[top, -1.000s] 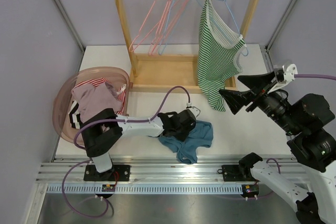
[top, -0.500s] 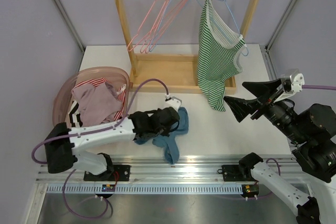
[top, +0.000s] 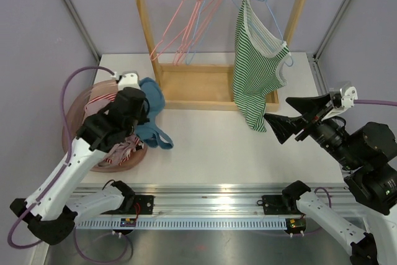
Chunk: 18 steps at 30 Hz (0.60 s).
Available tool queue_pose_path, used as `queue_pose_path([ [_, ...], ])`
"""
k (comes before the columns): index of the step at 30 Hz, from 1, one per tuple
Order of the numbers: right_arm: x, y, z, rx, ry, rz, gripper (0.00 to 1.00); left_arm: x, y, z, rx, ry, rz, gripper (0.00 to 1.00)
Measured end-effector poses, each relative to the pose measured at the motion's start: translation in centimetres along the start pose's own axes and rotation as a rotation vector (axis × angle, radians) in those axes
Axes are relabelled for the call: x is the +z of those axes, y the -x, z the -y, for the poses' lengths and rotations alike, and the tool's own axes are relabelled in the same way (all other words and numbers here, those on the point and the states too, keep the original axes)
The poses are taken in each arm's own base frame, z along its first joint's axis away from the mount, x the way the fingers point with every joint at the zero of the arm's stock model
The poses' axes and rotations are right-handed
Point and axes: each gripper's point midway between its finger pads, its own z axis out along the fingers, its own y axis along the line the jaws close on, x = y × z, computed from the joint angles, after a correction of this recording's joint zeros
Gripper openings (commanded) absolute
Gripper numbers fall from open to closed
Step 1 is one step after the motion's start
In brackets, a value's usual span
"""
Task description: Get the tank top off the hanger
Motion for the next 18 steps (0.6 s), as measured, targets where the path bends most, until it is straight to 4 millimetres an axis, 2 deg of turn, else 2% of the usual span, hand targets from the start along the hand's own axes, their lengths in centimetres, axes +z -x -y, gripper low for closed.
queue_pose_path([
  [5, 0.2, -0.1, 0.2, 0.001, -0.011, -0.002, 0.99, 0.0, 3.8, -6.9, -0.129, 0.19, 0.054, 0.0],
  [7, 0.3, -0.1, 0.3, 0.002, -0.013, -0.005, 0.99, 0.3, 4.3, -9.9, -0.185, 0.268, 0.05, 0.0],
  [8, 0.5, -0.2, 0.3, 0.002, -0.014, -0.01, 1.0, 0.5, 4.3, -10.7, -0.2, 0.292, 0.043, 0.01],
  [9, 0.7, -0.3, 0.4, 0.003, -0.017, -0.014, 1.0, 0.5, 4.3, -12.7, -0.238, 0.352, 0.038, 0.04],
  [10, 1.0, -0.4, 0.6, 0.004, -0.025, -0.019, 0.99, 0.6, 4.3, -13.6, -0.256, 0.379, 0.032, 0.07],
  [12, 1.7, -0.7, 1.4, 0.011, -0.061, -0.037, 0.99, 1.0, 4.1, -15.1, -0.288, 0.427, 0.013, 0.28],
  [13, 2.1, -0.9, 2.0, 0.018, -0.096, -0.046, 1.0, 1.2, 4.0, -15.8, -0.299, 0.446, 0.0, 0.62],
  [14, 2.5, -1.0, 2.6, 0.024, -0.129, -0.055, 1.0, 1.4, 3.8, -16.5, -0.31, 0.465, -0.015, 0.84],
  [15, 2.9, -1.2, 3.3, 0.034, -0.171, -0.068, 1.0, 1.7, 3.6, -17.1, -0.326, 0.478, -0.026, 0.99],
  [18, 4.2, -1.5, 5.8, 0.053, -0.31, -0.11, 1.0, 2.4, 3.4, -17.9, -0.357, 0.492, -0.045, 0.99],
])
